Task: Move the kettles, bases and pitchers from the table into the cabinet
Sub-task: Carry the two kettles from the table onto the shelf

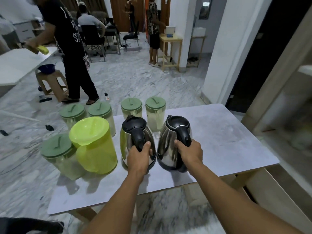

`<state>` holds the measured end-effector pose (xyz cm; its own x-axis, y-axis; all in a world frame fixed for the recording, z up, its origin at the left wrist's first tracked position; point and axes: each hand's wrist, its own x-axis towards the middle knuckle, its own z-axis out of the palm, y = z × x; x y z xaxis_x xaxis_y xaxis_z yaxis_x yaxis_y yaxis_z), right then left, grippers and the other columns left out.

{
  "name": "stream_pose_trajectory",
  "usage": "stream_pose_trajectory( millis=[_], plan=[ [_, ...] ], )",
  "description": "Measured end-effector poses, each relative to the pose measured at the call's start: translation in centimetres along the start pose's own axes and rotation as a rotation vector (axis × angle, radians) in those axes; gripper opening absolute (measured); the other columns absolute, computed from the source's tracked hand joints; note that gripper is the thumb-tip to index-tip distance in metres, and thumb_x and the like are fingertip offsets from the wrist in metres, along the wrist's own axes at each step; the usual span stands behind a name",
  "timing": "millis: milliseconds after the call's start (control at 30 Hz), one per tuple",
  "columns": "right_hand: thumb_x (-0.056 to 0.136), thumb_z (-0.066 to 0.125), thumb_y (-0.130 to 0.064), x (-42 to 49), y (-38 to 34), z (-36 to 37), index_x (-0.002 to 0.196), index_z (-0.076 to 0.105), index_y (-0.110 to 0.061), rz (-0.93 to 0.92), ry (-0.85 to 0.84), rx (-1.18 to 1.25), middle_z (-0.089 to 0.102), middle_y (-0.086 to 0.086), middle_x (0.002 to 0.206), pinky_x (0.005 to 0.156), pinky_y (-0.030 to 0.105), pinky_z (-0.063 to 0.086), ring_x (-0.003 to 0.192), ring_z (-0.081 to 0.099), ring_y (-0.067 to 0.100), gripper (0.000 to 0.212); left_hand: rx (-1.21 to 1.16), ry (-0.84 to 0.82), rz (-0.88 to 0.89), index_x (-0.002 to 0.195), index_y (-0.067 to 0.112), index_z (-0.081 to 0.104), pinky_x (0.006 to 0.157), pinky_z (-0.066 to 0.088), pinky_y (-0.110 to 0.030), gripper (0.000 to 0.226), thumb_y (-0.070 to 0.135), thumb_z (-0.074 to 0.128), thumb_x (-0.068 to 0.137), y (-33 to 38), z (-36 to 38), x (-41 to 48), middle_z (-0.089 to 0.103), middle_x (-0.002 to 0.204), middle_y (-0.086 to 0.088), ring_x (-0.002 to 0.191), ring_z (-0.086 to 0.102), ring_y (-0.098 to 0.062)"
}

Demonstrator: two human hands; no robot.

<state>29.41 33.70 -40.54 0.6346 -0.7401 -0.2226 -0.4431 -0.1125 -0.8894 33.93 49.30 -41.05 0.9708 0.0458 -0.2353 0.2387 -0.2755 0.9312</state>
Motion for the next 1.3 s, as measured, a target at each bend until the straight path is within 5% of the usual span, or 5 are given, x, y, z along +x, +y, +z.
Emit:
stream_pose_trajectory(
  millis=[333,633,1000,1167,1300],
  plan=[
    [0.078,0.072,-0.04,-7.4,-3.8,-9.2,0.089,0.069,-0.015,-0.05,0.326,0.147,0.072,0.009,0.083,0.081,0.042,0.057,0.083,0.068,0.032,0.027,-0.073,-0.232,0.356,0.087,0.011,0.071,0.076,0.054,-0.035,0.032,0.04,0.058,0.094,7.7,-2.2,-7.8,0.075,0.078,-0.003,0.078,0.071,-0.02],
    [0.058,0.068,-0.03,-16.8,-8.5,-25.8,0.062,0.069,-0.012,-0.191,0.711,0.311,0.073,0.011,0.067,0.068,0.044,0.059,0.071,0.072,0.033,0.019,-0.236,-0.434,0.613,0.064,0.015,0.069,0.059,0.056,-0.029,0.044,0.05,0.058,0.089,19.1,0.3,-20.5,0.07,0.054,0.001,0.047,0.064,-0.004],
    [0.07,0.065,-0.026,-30.0,-6.3,-49.8,0.055,0.057,-0.019,-0.248,1.287,0.131,0.062,0.004,0.059,0.059,0.039,0.054,0.067,0.067,0.032,0.019,-0.405,-0.875,0.705,0.06,0.013,0.071,0.064,0.063,-0.044,0.029,0.042,0.069,0.058,28.9,12.5,-42.8,0.072,0.06,-0.004,0.063,0.074,-0.027],
    [0.076,0.066,-0.027,-33.1,-2.6,-59.9,0.059,0.058,-0.018,-0.225,1.487,0.061,0.056,-0.001,0.058,0.054,0.025,0.037,0.065,0.057,0.024,0.021,-0.464,-1.001,0.699,0.057,0.015,0.068,0.047,0.049,-0.025,0.015,0.027,0.066,0.066,30.2,19.5,-53.5,0.066,0.053,0.0,0.049,0.064,-0.015],
    [0.078,0.066,-0.027,-34.7,0.3,-67.6,0.076,0.071,-0.01,-0.192,1.573,0.052,0.063,0.003,0.066,0.054,0.026,0.04,0.069,0.062,0.026,0.018,-0.476,-1.076,0.672,0.053,0.016,0.066,0.056,0.058,-0.032,0.016,0.028,0.066,0.064,31.1,26.0,-60.8,0.066,0.054,0.0,0.058,0.071,-0.022]
  ],
)
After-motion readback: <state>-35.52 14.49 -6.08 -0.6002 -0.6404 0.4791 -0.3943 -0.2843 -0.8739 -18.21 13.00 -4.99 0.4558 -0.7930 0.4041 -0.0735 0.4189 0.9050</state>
